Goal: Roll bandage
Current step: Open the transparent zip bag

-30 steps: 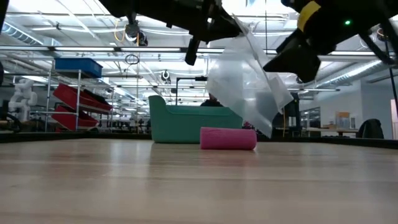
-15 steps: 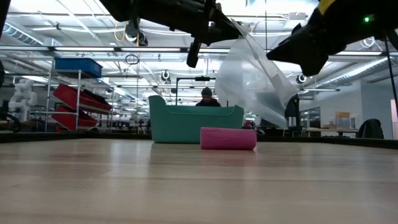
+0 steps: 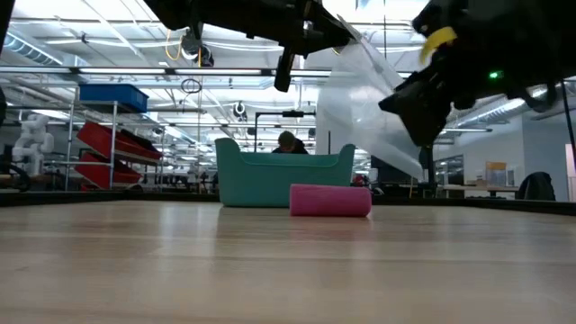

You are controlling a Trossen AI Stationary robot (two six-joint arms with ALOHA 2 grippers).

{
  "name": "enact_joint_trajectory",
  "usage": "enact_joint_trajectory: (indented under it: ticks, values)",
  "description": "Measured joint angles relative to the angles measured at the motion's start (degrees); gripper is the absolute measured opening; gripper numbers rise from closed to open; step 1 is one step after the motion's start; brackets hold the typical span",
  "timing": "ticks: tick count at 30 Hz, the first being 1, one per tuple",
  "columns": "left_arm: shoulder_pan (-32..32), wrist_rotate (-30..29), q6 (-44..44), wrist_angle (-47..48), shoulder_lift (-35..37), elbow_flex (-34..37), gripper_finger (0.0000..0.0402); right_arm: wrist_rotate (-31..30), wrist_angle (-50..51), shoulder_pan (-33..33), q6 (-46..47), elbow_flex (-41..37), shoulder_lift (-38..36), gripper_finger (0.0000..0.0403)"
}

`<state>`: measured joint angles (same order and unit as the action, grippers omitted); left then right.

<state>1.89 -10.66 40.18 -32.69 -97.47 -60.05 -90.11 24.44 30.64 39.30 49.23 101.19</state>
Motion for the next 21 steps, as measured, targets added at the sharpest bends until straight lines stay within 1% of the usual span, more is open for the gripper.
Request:
enact_joint_trajectory:
  ticks: [3, 6, 8, 9, 11, 13, 15, 16, 21]
  values:
    - [0.0, 0.2, 0.0, 0.0, 0.0, 0.0, 0.0, 0.0, -0.8, -2.0, -1.4, 0.0, 0.0, 0.0164]
    - [0.1, 3.0, 0.0, 0.1, 0.0, 0.0, 0.0, 0.0, -0.8, -3.3, -1.3, 0.0, -0.1, 0.0164]
    - [0.1, 5.0, -0.1, 0.5, 0.0, 0.0, 0.0, 0.1, -0.9, -3.6, -1.4, 0.0, -0.3, 0.0156]
    - [0.1, 5.7, -0.3, 0.7, 0.0, 0.0, 0.0, 0.0, -0.9, -3.7, -1.4, 0.0, -0.3, 0.0147]
    - [0.1, 7.5, -2.2, 0.9, 0.0, 0.0, 0.0, 0.2, -0.9, -3.3, -2.2, 0.1, -0.4, 0.0116]
    - [0.1, 9.4, -4.5, 0.8, 0.0, 0.0, 0.0, 0.4, -0.8, -2.5, -3.9, 0.9, -0.5, 0.007]
    - [0.2, 10.5, -4.9, 0.7, 0.0, 0.0, 0.0, 0.4, -0.9, -1.3, -6.6, 1.8, -0.6, 0.0022]
    - [0.3, 10.7, -5.0, 0.7, 0.0, 0.0, 0.0, 0.4, -0.8, -0.7, -8.1, 2.4, -0.6, 0.0012]
    - [0.3, 11.4, -8.2, 1.6, 0.0, 0.0, 0.0, 0.3, -0.4, 1.9, -11.3, 5.1, -0.6, 0.0002]
